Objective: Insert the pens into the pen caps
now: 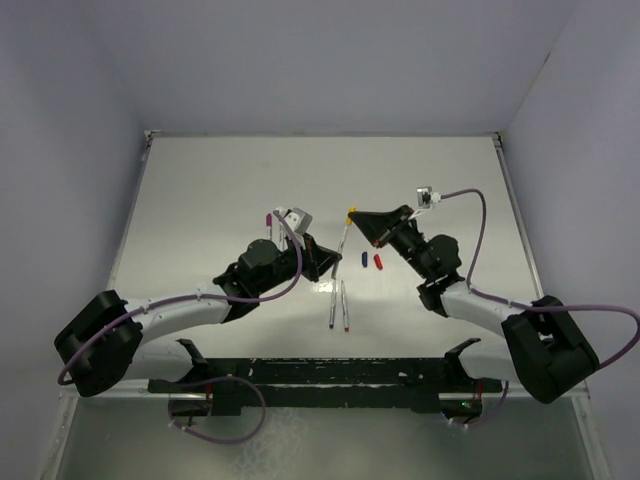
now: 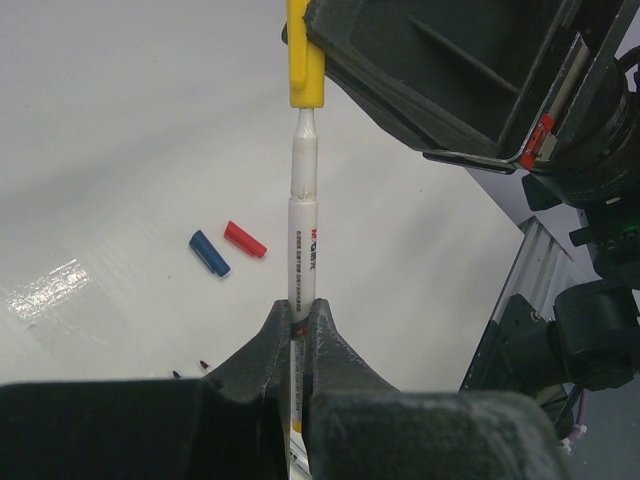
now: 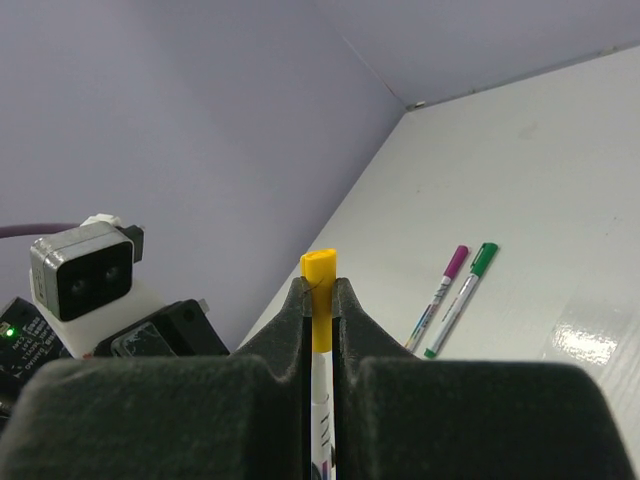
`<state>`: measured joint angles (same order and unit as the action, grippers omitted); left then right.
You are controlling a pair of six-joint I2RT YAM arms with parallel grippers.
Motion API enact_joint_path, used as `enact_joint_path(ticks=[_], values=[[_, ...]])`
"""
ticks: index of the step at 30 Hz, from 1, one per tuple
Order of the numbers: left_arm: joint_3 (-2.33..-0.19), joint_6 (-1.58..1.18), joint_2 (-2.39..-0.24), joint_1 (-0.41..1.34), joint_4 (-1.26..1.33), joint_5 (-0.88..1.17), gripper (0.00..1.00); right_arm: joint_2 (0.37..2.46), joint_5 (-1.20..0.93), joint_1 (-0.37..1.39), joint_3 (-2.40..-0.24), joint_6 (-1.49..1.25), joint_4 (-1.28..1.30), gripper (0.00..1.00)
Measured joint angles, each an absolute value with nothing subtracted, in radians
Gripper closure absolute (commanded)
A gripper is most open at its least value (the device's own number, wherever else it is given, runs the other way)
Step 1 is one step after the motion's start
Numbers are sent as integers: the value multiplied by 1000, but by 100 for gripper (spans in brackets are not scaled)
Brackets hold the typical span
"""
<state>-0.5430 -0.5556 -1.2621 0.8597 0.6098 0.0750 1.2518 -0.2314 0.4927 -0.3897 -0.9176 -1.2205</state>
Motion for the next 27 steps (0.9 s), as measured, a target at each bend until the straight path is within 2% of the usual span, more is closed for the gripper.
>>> enact_joint_path(ticks=[27], values=[[-542,-556,-1270,860,611,70,100,1316,-236,497,-389,-958,-1301,100]])
